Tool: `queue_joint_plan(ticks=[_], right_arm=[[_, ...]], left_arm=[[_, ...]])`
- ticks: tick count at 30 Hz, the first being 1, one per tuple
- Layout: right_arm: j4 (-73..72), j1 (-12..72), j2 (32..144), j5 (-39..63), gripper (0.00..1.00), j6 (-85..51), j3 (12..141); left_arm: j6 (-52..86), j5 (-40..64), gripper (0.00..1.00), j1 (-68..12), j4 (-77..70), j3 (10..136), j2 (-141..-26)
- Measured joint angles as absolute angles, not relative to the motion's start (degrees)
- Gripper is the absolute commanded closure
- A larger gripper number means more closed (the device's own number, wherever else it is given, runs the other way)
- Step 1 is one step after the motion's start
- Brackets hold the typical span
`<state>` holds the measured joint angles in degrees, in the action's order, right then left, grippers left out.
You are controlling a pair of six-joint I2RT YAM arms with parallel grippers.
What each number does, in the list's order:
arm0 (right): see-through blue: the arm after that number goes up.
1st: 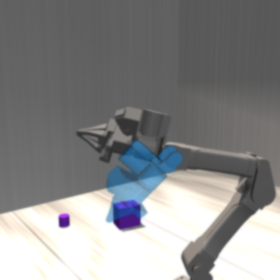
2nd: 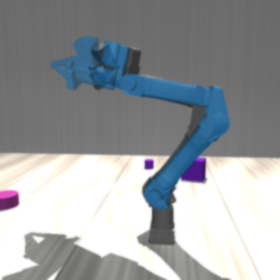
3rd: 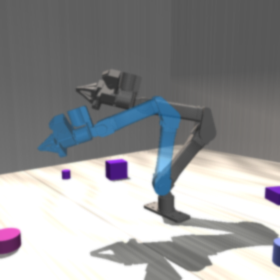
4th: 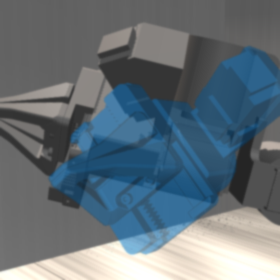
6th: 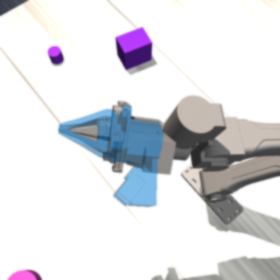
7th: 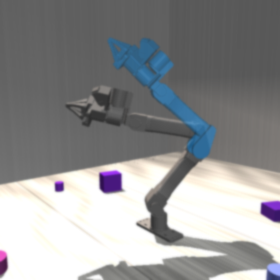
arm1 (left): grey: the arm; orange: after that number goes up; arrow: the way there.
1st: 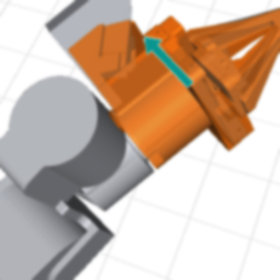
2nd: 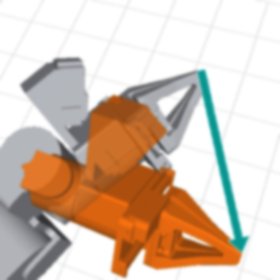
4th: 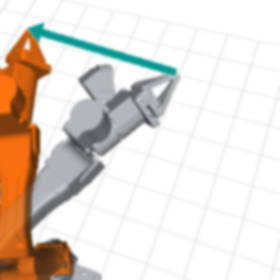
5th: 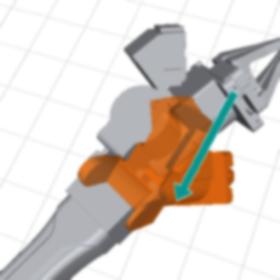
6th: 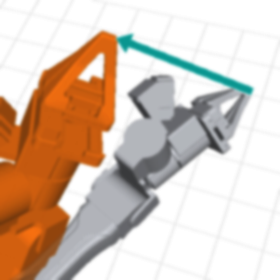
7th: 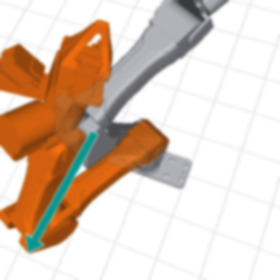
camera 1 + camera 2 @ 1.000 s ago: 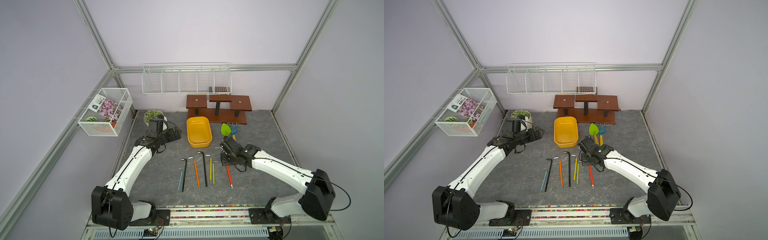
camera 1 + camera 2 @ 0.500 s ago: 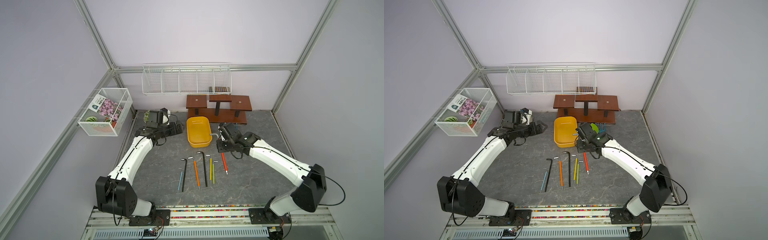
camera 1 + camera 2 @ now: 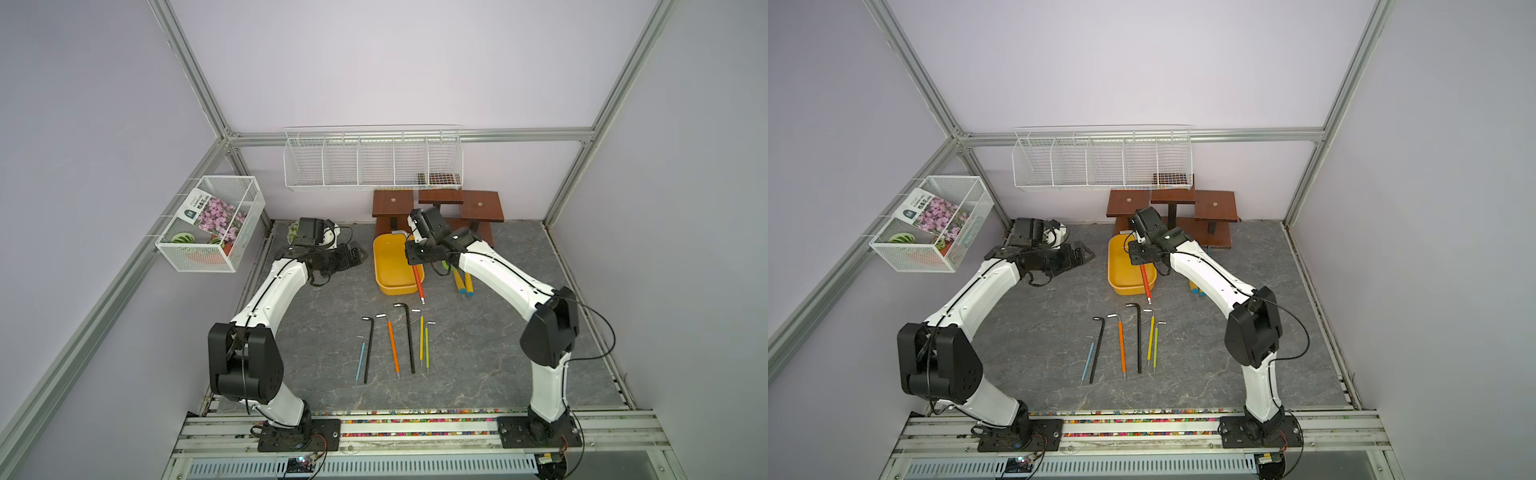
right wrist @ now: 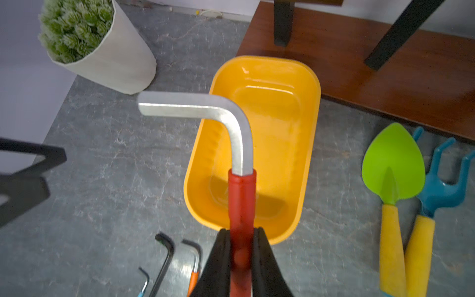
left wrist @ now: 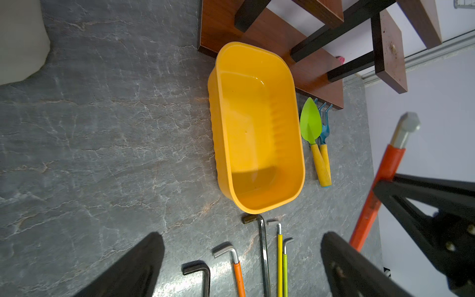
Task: Put the hex key on the desktop into the storage box
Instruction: Place the Allen key in the storage box.
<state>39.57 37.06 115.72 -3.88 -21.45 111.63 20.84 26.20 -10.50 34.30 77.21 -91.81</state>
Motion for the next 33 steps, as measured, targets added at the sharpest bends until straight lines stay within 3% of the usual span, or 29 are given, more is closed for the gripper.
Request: queue_joint_plan(ticks=[14,33], right_arm=[[38.0,36.3,134.7,-5.8,1.00,-15.3,131.5],[33.0,35.1,141.7,-5.9,1.00,-12.4,135.7]], left_arm=[[22.2,26.2,0.00,-10.1,33.4,76.3,-91.5],[22.5,27.0,0.00,-9.8,33.0,75.7,-91.1]])
